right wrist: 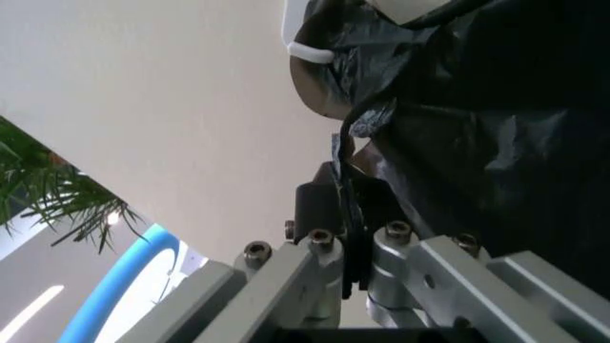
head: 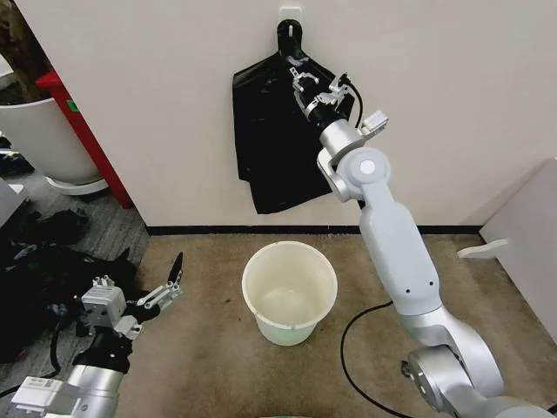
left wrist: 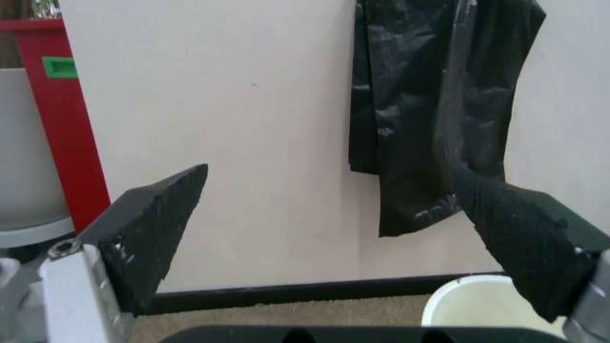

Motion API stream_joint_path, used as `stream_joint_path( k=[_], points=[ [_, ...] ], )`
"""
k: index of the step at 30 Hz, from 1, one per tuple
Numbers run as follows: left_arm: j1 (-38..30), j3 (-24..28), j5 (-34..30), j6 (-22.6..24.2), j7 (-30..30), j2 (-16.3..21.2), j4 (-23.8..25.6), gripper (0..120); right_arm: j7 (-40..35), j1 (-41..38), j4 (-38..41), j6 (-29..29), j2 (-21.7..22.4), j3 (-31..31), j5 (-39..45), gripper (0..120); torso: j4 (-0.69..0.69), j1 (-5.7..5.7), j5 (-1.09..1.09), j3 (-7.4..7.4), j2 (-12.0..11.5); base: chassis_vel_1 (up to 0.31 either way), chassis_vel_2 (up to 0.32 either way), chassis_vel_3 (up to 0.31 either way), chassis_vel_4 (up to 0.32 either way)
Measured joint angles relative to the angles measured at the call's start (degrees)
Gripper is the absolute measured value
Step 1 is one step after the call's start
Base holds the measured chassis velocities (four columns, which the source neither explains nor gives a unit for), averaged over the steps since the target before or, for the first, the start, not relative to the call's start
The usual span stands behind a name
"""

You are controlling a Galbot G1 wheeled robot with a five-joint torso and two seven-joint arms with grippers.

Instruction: Place the garbage bag over the trash bin.

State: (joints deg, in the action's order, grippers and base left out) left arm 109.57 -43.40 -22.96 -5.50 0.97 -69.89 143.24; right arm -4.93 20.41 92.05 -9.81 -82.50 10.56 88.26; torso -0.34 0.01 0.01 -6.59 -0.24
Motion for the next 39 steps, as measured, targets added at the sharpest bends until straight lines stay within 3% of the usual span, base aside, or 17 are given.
stream_joint_path(
  k=[12,39],
  points=[
    [0.0,0.2,0.1,0.0,-0.6,-0.2,0.0,100,-0.9,1.7,1.5,0.0,0.6,-0.6,0.3,0,0.0,0.0,0.0,0.0,0.0,0.0,0.0,0.0,0.0],
    [-0.2,0.7,0.7,-0.7,-1.8,-0.7,0.0,100,-1.5,22.5,13.7,0.1,4.5,-0.5,-1.9,0,0.0,0.0,-0.01,0.01,0.0,0.0,0.0,0.0,0.0]
  ],
)
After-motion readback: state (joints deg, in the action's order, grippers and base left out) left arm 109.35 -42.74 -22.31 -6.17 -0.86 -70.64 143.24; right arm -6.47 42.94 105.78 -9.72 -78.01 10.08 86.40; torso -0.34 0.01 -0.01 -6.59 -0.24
